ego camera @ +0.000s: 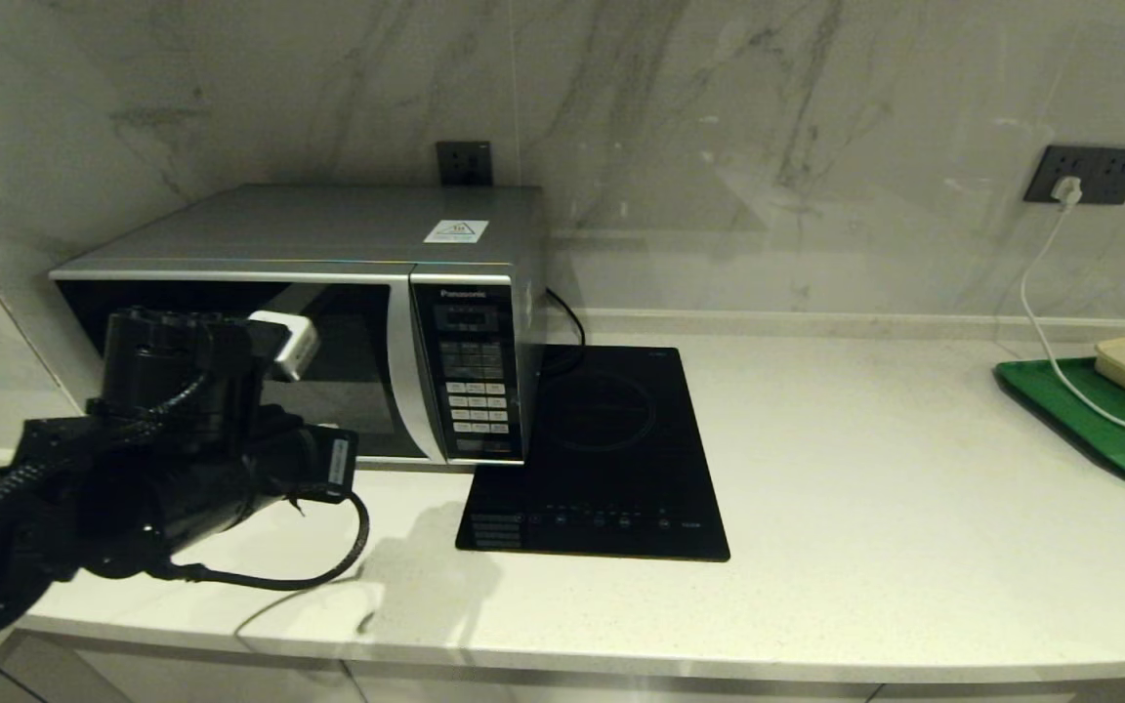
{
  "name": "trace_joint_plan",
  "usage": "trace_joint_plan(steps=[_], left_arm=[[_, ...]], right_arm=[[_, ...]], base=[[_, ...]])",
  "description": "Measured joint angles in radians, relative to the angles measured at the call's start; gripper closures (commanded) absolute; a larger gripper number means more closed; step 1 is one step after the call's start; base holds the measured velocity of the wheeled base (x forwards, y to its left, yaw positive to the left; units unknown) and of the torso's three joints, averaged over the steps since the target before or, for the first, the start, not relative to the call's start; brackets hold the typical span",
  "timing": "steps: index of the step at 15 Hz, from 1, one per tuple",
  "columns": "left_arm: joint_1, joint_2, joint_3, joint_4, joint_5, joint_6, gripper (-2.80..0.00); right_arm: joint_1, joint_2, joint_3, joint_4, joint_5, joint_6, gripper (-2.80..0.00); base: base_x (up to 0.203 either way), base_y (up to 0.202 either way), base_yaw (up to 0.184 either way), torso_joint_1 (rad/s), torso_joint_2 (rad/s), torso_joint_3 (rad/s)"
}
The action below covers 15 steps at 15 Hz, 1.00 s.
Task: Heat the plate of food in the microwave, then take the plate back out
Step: Close the microwave oven, then open the microwave oven
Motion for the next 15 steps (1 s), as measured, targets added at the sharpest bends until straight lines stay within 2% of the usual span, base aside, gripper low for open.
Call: trace_joint_plan(steps=[2, 5, 9, 15], left_arm=[[-0.056, 0.076, 0.020, -0.127, 0.001, 0.059, 0.00], [-0.124, 0.198, -0.003, -0.163, -0.006, 0.050, 0.00], [-0.159, 0.326, -0.068, -0.150, -0.004, -0.113, 0.00], [-0.153, 0.434, -0.220, -0.050, -0.001, -0.247, 0.00]], right_arm=[[0.000, 0.000, 0.000, 0.000, 0.000, 0.000, 0.00], [0.000, 0.000, 0.000, 0.000, 0.000, 0.000, 0.00], [0.000, 0.000, 0.000, 0.000, 0.000, 0.000, 0.00], [0.000, 0.000, 0.000, 0.000, 0.000, 0.000, 0.00]], base=[[0.000, 0.000, 0.000, 0.000, 0.00, 0.000], [0.000, 0.000, 0.000, 0.000, 0.00, 0.000], [0.000, 0.000, 0.000, 0.000, 0.00, 0.000], [0.000, 0.000, 0.000, 0.000, 0.00, 0.000]])
